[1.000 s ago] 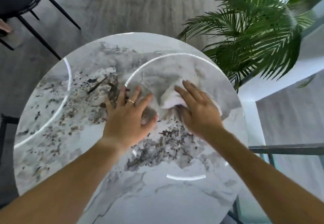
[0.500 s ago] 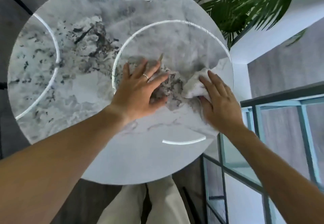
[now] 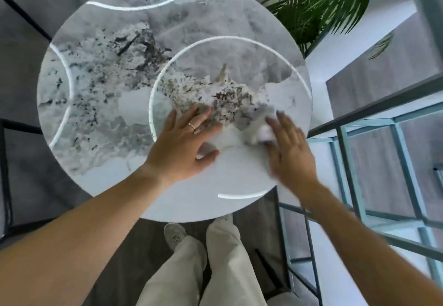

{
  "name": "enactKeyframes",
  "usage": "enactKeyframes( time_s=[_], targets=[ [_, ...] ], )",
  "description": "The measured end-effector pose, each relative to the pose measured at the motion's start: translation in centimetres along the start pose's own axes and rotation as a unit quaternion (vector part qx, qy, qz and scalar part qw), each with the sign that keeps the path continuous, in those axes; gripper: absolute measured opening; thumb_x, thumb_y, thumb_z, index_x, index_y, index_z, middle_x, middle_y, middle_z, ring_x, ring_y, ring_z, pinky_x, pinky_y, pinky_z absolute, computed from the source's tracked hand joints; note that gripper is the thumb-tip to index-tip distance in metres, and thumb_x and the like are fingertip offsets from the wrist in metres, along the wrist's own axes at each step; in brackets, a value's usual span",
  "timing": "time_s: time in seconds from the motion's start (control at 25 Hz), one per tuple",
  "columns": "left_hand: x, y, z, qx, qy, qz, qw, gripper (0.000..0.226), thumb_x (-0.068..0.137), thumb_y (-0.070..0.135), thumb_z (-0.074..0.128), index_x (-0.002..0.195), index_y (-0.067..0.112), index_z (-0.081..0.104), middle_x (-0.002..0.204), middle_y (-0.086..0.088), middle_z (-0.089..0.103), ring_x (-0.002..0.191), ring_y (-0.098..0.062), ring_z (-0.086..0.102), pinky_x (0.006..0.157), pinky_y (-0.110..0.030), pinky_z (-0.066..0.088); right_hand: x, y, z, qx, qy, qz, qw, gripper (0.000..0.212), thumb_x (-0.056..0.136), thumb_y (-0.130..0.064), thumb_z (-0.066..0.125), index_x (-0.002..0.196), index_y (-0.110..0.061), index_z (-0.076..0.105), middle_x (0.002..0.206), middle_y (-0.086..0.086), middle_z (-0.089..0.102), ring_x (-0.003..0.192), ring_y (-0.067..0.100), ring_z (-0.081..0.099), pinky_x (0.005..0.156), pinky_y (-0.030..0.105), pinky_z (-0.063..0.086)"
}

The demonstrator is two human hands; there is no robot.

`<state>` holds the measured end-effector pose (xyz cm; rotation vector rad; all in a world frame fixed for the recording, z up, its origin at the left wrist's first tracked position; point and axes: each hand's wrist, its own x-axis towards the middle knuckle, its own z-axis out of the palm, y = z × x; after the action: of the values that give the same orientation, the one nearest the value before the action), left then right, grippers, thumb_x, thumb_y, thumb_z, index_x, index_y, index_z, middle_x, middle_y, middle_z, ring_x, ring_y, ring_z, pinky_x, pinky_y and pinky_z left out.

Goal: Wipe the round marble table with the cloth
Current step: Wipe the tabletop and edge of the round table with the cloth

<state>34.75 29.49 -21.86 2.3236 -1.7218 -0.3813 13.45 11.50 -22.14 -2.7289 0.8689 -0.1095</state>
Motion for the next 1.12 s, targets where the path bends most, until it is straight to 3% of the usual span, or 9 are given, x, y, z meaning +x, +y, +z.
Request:
enactKeyframes(
  time_s=[0.12, 0.24, 0.36, 0.48, 0.68, 0.8, 0.92, 0.96, 1.12],
  targets=[
    [-0.6, -0.7, -0.4, 0.005, -0.007, 0.006, 1.000, 0.064, 0.093, 0.060, 0.050, 0.151, 0.034, 0.043, 0.167, -0.003, 0.029, 0.156, -0.028, 0.017, 0.122, -0.060, 0.015, 9.7, 2.3, -2.3, -0.001, -0.005, 0.111, 0.994, 0.052, 0.107, -0.035, 0.037, 0.157, -0.023, 0.028, 0.169, 0.007, 0.023, 0.154, 0.030, 0.022, 0.124, 0.052, 0.023],
    [-1.9, -1.4, -0.7, -0.010, 0.003, -0.014, 1.000, 0.060, 0.094, 0.057, 0.050, 0.150, 0.035, 0.043, 0.166, -0.004, 0.031, 0.154, -0.030, 0.020, 0.122, -0.059, 0.016, 6.8, -0.9, -1.3, -0.014, 0.035, 0.151, 0.988, 0.055, 0.104, -0.035, 0.032, 0.157, -0.019, 0.030, 0.167, 0.012, 0.027, 0.151, 0.034, 0.030, 0.120, 0.055, 0.031],
    [-3.8, -2.8, -0.5, -0.017, 0.017, -0.025, 0.999, 0.056, 0.097, 0.055, 0.044, 0.149, 0.032, 0.045, 0.165, -0.005, 0.033, 0.154, -0.030, 0.022, 0.123, -0.057, 0.016, -4.8, -6.8, 1.3, 0.003, -0.013, 0.051, 0.999, 0.056, 0.100, -0.036, 0.030, 0.156, -0.026, 0.029, 0.165, 0.009, 0.032, 0.151, 0.030, 0.031, 0.120, 0.050, 0.031],
    [-5.1, -4.7, -0.5, 0.003, 0.042, -0.020, 0.999, 0.055, 0.095, 0.056, 0.046, 0.144, 0.031, 0.052, 0.159, -0.007, 0.043, 0.150, -0.033, 0.032, 0.119, -0.058, 0.023, -1.3, -3.7, 0.1, -0.042, -0.061, -0.068, 0.995, 0.056, 0.104, -0.045, 0.027, 0.157, -0.025, 0.030, 0.167, 0.004, 0.028, 0.154, 0.025, 0.024, 0.124, 0.046, 0.026],
    [-6.8, -7.1, -1.4, 0.026, 0.047, -0.101, 0.993, 0.059, 0.093, 0.064, 0.041, 0.143, 0.034, 0.050, 0.161, -0.007, 0.040, 0.150, -0.035, 0.028, 0.116, -0.068, 0.018, 6.1, -2.8, -1.3, -0.027, 0.018, 0.165, 0.986, 0.051, 0.104, -0.031, 0.038, 0.155, -0.026, 0.033, 0.168, 0.007, 0.024, 0.153, 0.032, 0.025, 0.121, 0.057, 0.029],
    [-7.9, -7.9, -1.4, 0.049, 0.048, -0.146, 0.987, 0.059, 0.095, 0.066, 0.034, 0.146, 0.038, 0.043, 0.164, -0.004, 0.034, 0.153, -0.035, 0.022, 0.114, -0.075, 0.013, -5.0, -10.9, 3.4, -0.042, -0.006, -0.056, 0.998, 0.051, 0.101, -0.034, 0.047, 0.152, -0.032, 0.039, 0.166, 0.007, 0.030, 0.154, 0.030, 0.026, 0.122, 0.051, 0.025],
    [-8.4, -8.6, -1.2, 0.044, 0.056, -0.163, 0.984, 0.058, 0.097, 0.067, 0.030, 0.148, 0.040, 0.038, 0.166, -0.001, 0.030, 0.154, -0.035, 0.018, 0.111, -0.080, 0.008, -5.0, -8.5, 1.7, -0.032, -0.084, -0.242, 0.966, 0.056, 0.103, -0.042, 0.038, 0.156, -0.026, 0.031, 0.168, 0.005, 0.027, 0.155, 0.026, 0.021, 0.124, 0.048, 0.024],
    [-8.5, -8.8, -1.2, 0.040, 0.061, -0.160, 0.984, 0.059, 0.097, 0.067, 0.029, 0.148, 0.039, 0.038, 0.166, -0.001, 0.030, 0.154, -0.035, 0.018, 0.111, -0.080, 0.008, -2.6, -6.0, 0.6, -0.052, -0.082, -0.221, 0.971, 0.055, 0.103, -0.041, 0.038, 0.155, -0.024, 0.034, 0.167, 0.007, 0.029, 0.154, 0.027, 0.025, 0.122, 0.052, 0.028],
    [-9.2, -9.3, -1.2, 0.042, 0.070, -0.178, 0.981, 0.060, 0.096, 0.068, 0.032, 0.147, 0.037, 0.042, 0.166, -0.007, 0.030, 0.154, -0.037, 0.016, 0.113, -0.078, 0.009, 3.3, -1.8, -2.2, 0.009, -0.018, 0.114, 0.993, 0.054, 0.105, -0.033, 0.041, 0.157, -0.024, 0.031, 0.168, 0.005, 0.025, 0.154, 0.028, 0.023, 0.121, 0.056, 0.029]
  ],
)
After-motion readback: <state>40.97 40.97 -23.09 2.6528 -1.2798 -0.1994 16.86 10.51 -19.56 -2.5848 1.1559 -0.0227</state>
